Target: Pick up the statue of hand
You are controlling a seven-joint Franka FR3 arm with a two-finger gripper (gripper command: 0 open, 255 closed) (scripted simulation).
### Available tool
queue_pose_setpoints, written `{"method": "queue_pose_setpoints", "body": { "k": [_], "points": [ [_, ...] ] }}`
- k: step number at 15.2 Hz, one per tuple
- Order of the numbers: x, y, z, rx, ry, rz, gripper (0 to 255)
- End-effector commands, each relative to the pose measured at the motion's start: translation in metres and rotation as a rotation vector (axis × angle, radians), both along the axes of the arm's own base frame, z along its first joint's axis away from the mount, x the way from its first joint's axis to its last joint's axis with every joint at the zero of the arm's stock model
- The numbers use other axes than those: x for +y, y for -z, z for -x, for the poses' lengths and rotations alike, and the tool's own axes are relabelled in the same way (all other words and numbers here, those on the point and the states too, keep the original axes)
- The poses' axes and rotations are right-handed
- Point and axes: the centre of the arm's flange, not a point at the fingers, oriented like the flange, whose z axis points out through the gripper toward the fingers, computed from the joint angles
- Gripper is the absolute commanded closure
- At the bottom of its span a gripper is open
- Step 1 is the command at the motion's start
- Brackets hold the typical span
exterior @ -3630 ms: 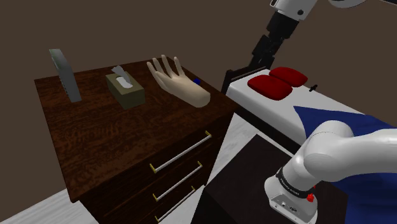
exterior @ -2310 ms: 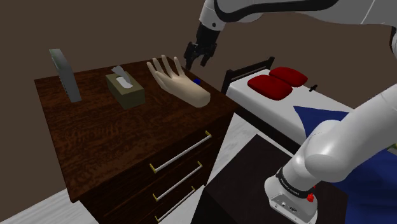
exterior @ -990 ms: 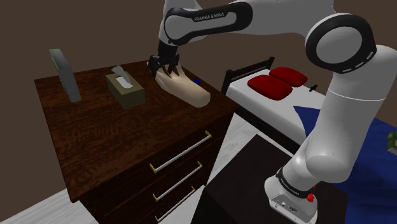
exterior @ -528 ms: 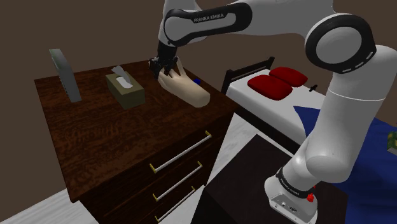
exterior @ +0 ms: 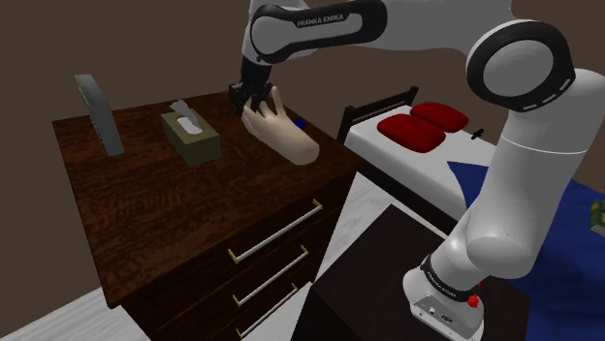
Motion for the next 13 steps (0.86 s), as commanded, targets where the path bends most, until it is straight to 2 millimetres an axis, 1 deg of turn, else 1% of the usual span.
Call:
{"method": "queue_pose_setpoints", "body": {
  "k": [1,11,13],
  "points": [
    [0.001,-0.012,0.000,-0.001,0.000,0.000,255],
    [0.001,-0.065,0.000,-0.001,0.000,0.000,255],
    [0.001,-0.065,0.000,-0.001,0.000,0.000,255]
  ]
}}
